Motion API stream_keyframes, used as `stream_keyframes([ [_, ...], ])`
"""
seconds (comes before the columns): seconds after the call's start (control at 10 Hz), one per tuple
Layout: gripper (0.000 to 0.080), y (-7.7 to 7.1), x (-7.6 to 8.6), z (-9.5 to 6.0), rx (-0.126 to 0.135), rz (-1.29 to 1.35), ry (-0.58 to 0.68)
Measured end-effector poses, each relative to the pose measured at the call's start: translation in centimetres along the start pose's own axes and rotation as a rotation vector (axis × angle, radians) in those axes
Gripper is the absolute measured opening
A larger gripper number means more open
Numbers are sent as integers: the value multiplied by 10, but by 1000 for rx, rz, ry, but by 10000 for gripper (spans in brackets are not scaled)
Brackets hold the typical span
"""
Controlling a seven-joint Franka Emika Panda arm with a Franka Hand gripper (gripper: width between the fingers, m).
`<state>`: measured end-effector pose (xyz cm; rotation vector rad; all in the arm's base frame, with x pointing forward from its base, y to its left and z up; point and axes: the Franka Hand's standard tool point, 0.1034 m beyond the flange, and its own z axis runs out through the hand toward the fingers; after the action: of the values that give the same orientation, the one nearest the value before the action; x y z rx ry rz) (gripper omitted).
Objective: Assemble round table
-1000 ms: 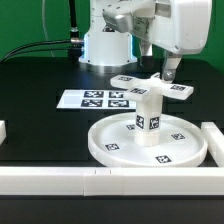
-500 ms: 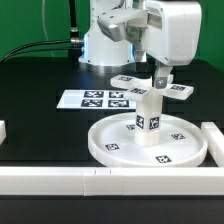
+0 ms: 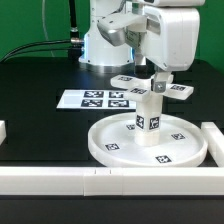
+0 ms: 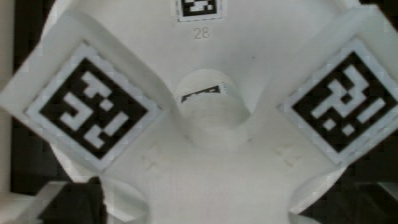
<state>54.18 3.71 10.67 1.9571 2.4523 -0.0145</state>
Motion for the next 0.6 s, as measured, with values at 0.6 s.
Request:
stream_keyframes([
  [0.6,649,-2,0,4,8,13,2],
])
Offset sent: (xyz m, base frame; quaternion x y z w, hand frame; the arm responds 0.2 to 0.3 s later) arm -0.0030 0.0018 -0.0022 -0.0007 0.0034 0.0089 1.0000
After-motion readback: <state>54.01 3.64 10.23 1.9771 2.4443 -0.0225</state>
